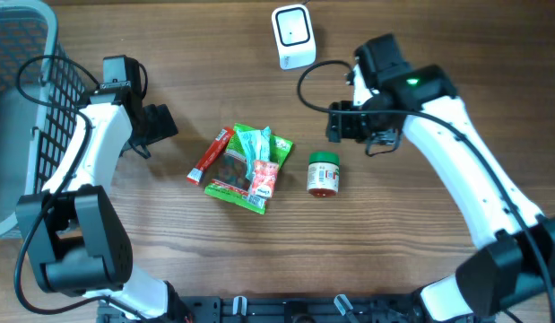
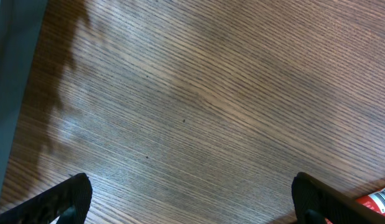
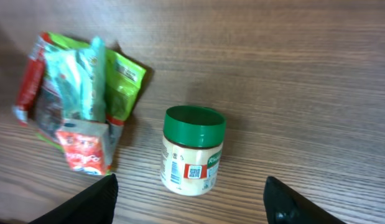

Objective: Scan the item barcode
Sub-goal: 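Reach the right gripper to the green-capped jar and grasp it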

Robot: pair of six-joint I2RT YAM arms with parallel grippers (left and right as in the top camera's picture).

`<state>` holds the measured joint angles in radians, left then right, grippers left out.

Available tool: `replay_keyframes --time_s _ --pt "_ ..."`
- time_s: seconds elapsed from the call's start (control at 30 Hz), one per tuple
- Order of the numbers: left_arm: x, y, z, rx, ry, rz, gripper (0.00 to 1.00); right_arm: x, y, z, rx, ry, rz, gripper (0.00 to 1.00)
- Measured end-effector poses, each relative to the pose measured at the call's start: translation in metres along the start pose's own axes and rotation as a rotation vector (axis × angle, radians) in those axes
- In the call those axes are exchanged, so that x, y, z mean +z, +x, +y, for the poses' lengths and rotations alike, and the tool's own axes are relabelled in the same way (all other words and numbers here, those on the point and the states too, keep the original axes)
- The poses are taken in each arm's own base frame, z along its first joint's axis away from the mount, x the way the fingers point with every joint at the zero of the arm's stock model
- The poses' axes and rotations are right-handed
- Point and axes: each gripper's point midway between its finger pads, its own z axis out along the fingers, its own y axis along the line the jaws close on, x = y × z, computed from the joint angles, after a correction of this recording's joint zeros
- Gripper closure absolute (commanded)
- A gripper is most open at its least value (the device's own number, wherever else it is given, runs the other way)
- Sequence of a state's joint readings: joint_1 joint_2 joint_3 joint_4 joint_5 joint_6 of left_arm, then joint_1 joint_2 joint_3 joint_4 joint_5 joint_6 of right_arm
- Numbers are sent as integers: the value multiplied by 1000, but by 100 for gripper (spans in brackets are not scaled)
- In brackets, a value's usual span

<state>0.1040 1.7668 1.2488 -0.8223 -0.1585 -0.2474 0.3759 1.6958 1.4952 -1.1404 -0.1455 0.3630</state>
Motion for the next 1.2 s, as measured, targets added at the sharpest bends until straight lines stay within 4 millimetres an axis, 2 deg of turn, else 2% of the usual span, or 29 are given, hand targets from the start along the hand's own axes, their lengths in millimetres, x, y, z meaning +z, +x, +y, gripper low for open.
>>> replay_keyframes --time_s 0.1,0.23,0.53,0.83,1.07,1.2 --pt "0 0 0 0 0 0 0 30 6 1 -10 64 67 2" --pt "0 0 0 0 0 0 0 62 10 3 -17 112 120 2" --pt "0 0 0 0 0 0 0 85 10 5 -15 146 131 2" --pt "0 0 0 0 0 0 0 111 21 7 -19 183 188 2" --pt "0 0 0 0 0 0 0 120 26 1 -10 204 208 9" --pt "0 0 0 0 0 0 0 127 33 -5 -6 218 219 21"
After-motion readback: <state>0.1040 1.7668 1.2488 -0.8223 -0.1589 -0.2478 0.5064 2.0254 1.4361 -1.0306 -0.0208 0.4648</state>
